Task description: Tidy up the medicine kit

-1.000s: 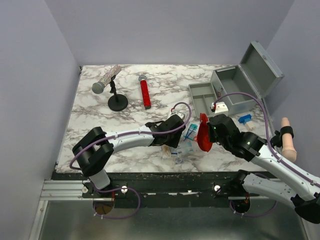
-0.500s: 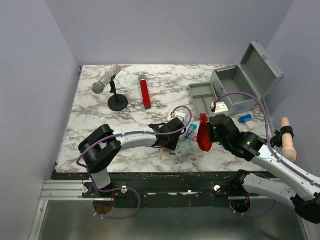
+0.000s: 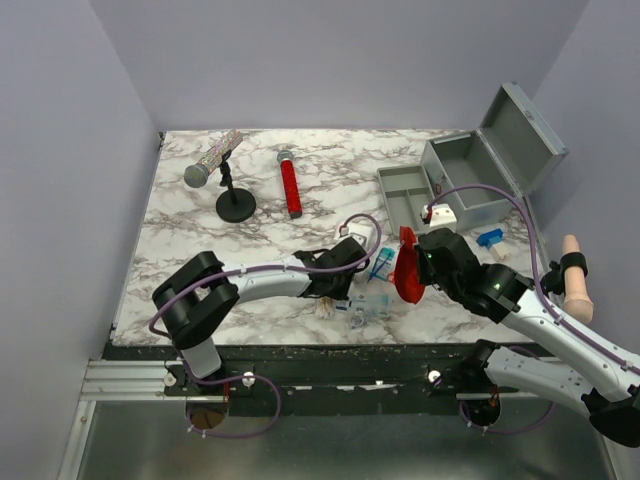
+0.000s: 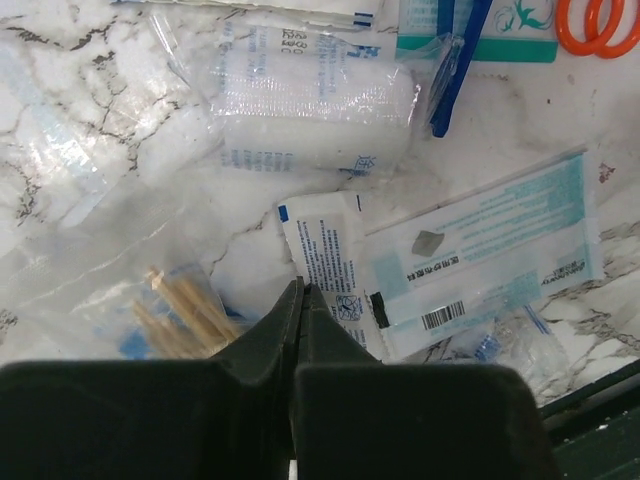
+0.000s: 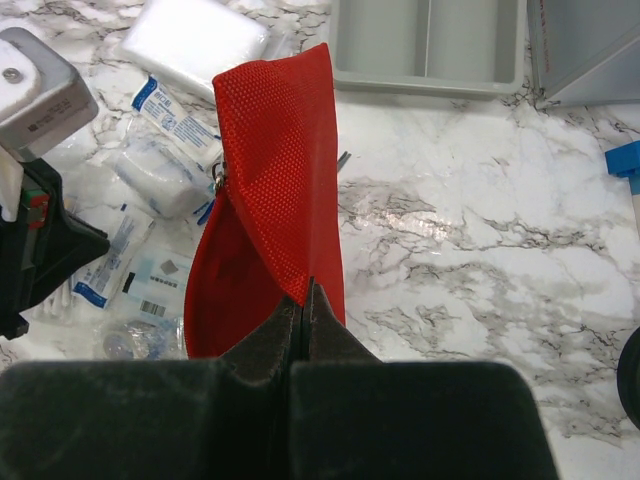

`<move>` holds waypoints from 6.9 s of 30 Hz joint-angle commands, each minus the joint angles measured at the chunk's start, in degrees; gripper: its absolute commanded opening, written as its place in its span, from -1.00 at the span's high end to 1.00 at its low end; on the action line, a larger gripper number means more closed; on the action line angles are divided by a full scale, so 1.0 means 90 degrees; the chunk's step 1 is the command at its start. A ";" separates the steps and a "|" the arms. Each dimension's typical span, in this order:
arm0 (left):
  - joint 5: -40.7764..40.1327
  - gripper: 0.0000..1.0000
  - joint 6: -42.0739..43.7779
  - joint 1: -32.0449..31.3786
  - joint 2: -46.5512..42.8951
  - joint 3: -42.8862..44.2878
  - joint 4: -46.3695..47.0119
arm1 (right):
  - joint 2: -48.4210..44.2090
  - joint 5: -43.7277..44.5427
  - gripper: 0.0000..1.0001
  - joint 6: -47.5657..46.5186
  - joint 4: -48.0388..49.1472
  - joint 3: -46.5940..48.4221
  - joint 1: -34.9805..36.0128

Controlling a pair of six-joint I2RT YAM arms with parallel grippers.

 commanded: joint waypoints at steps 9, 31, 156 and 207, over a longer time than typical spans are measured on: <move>-0.0341 1.00 0.0071 -0.0050 -0.1535 -0.0055 -0.0183 | 0.0055 -0.0119 0.99 0.0038 -0.0042 0.0230 -0.0035; -0.0341 1.00 -0.1129 -0.0050 -0.2941 0.0560 0.0851 | 0.1090 -0.0431 0.99 0.1004 -0.0452 0.1460 -0.0035; -0.0693 0.29 0.0413 -0.0997 -0.3360 -0.0934 0.1221 | 0.0006 -0.0968 0.99 0.0839 -0.0570 0.0640 -0.0562; -0.0741 -0.48 0.0677 -0.0557 -0.2297 -0.0574 0.3656 | 0.0387 -0.2043 0.99 0.1386 -0.0784 0.1802 -0.0553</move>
